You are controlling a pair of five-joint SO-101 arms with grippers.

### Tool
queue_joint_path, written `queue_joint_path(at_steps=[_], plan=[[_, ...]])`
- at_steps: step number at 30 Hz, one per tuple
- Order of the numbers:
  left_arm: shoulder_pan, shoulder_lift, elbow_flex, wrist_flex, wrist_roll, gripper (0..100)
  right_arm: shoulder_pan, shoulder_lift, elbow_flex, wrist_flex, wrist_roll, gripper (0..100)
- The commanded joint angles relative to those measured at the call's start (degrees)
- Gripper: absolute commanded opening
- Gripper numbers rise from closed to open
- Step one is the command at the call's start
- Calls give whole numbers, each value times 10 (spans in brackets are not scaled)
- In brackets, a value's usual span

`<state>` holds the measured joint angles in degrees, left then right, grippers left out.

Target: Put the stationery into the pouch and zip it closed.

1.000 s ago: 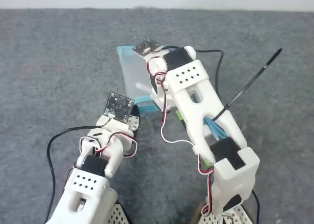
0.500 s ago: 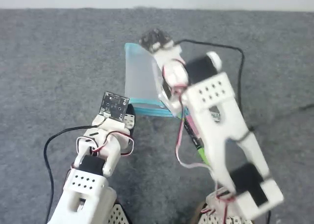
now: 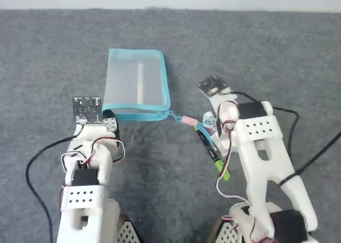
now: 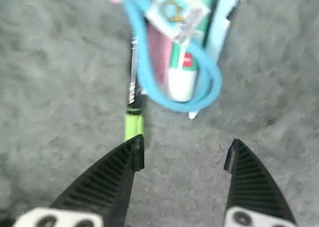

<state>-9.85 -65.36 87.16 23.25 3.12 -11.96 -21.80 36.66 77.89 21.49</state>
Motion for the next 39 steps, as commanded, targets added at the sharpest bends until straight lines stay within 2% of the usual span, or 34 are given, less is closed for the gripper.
queue_joint_path(at_steps=[1,10,17,22,29,39], plan=[[-4,6,-47,-20,9,12,20,29,-2,-52,8,262],[-4,6,-46,-19,9,12,61,178,-76,-133,6,262],[-4,6,-46,-20,9,12,96,167,-125,-144,4,262],[0,6,-46,-20,9,12,77,162,-124,-213,-39,262],[18,6,-41,-20,7,12,40,236,-126,-241,-15,262],[18,6,-40,-20,7,12,39,286,-121,-206,-1,262]])
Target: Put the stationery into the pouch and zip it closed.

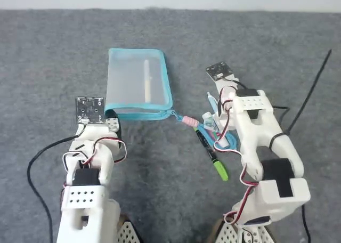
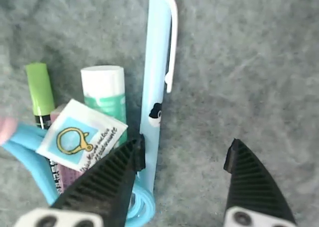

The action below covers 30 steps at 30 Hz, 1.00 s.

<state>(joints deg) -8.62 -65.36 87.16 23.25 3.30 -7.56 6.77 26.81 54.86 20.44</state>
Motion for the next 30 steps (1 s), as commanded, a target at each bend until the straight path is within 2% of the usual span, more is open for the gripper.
queue_joint_path(at_steps=[1,5,11,19,25,30], plan=[[5,6,-40,-20,5,12,-5,0,-23,33,9,262],[5,6,-40,-20,5,12,0,4,-16,57,7,261],[5,6,-40,-20,5,12,12,5,25,56,7,143],[5,6,-40,-19,5,12,123,0,23,54,-11,154],[5,6,-40,-18,5,12,148,1,25,58,-12,148],[6,6,-39,-18,5,12,147,3,26,59,-11,1]])
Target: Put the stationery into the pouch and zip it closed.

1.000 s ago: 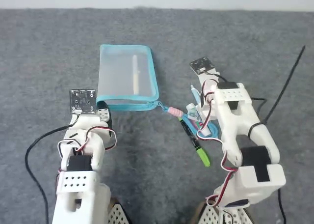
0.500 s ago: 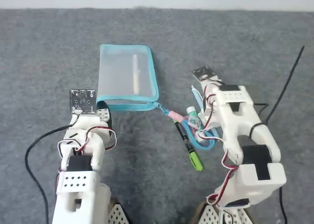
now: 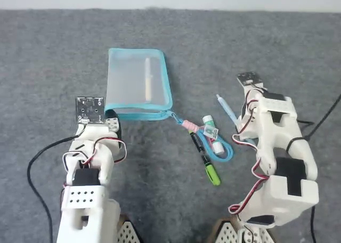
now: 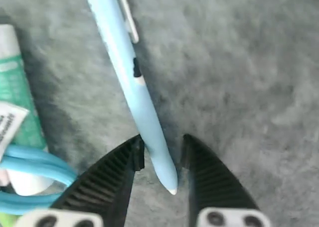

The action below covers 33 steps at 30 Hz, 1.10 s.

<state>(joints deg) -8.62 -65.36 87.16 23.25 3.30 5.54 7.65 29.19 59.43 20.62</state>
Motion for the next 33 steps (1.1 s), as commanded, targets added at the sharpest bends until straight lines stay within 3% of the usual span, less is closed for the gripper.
queue_joint_path(at_steps=[1,7,16,24,28,33], plan=[[6,7,-39,-18,5,12,18,-9,3,15,-12,19],[35,6,-29,-20,5,12,15,-51,3,62,21,7],[65,6,-27,-21,-15,12,-20,-282,4,218,61,7],[81,6,-26,-21,-16,12,-222,-495,4,365,129,7],[81,6,-26,-21,-17,12,-318,-507,3,387,85,7],[84,6,-26,-21,-18,12,-350,-442,3,363,42,7]])
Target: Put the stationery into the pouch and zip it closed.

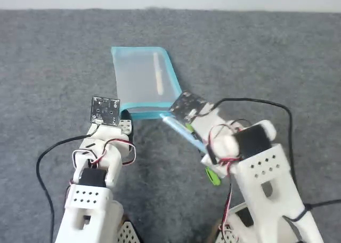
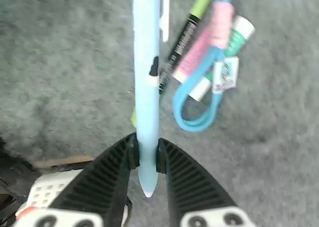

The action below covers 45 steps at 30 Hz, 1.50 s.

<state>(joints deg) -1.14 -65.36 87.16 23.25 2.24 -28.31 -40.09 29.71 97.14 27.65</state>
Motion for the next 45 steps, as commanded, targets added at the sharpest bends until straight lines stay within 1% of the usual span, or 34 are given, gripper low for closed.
queue_joint_path(at_steps=[1,5,11,16,20,26,32,35,37,39,43,45], plan=[[17,6,-26,-21,-8,12,-12,54,-3,-23,-34,7],[46,6,-24,-21,-9,12,-13,124,-6,-53,-42,7],[75,6,-23,-19,-38,12,-10,184,-11,-106,-82,7],[102,6,-15,-20,-45,12,-1,223,-68,-109,-120,7],[135,6,-8,-19,-77,12,17,276,-125,-108,-131,7],[148,6,-8,-18,-79,12,38,396,-248,-68,-168,7],[148,6,-8,-20,-77,12,54,512,-439,15,-218,9],[148,6,-8,-20,-77,12,49,553,-530,54,-216,9],[148,6,-8,-20,-77,12,35,568,-560,57,-213,14],[145,6,-8,-20,-77,12,15,569,-564,57,-214,64],[143,6,-8,-20,-77,12,-19,568,-566,56,-211,208],[143,6,-8,-20,-77,12,-25,567,-566,56,-208,236]])
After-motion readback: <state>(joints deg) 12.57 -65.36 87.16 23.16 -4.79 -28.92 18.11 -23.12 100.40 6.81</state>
